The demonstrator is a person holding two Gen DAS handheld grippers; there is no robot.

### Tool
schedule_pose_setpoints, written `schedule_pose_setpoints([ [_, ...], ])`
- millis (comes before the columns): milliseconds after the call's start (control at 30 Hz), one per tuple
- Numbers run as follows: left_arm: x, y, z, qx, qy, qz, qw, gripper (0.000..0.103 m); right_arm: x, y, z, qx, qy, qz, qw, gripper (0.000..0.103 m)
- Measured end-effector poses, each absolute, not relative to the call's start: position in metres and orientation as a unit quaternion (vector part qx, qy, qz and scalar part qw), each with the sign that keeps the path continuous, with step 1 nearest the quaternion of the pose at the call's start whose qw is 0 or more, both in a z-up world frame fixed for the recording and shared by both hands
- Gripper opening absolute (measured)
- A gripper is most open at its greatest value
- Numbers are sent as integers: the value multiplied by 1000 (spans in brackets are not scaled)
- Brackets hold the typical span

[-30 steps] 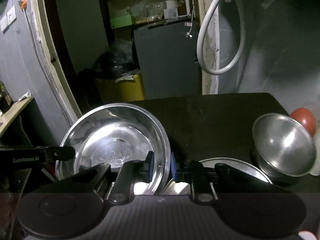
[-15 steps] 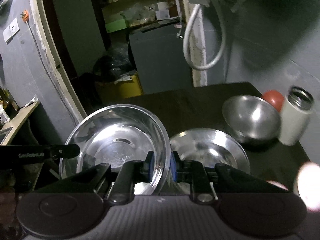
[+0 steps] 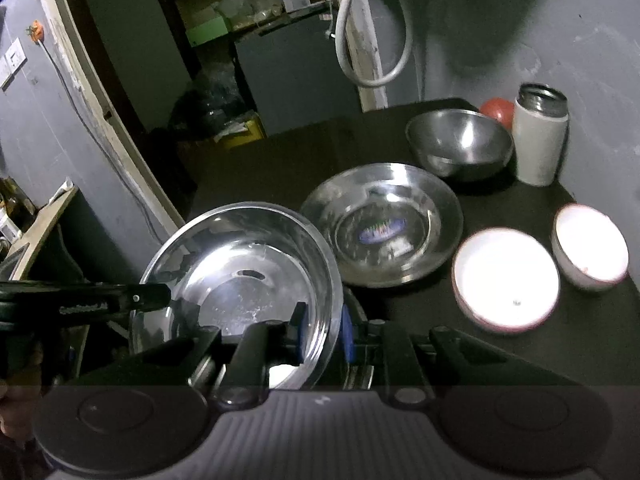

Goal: Organize plates and bowls
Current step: 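Lift the large steel plate with both grippers toward the logo plate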

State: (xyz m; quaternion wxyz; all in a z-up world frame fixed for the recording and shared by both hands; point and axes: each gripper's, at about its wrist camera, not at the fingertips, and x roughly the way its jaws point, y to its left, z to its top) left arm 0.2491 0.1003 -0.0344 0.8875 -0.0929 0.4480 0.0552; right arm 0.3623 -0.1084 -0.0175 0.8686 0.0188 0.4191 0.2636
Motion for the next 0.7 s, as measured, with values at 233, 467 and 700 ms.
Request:
schedule_pose_setpoints([
  [233,249,92,-44,-75,469,50,878,16,347,-109,-25,-2,432,255,865,22],
  [467,256,85,-44,-63,477,49,875,17,347,-109,-26,-14,438,245,865,24],
  [700,264,79,-47,-51,493,53,867,20,346,-106,-27,-28,447,237,862,24],
])
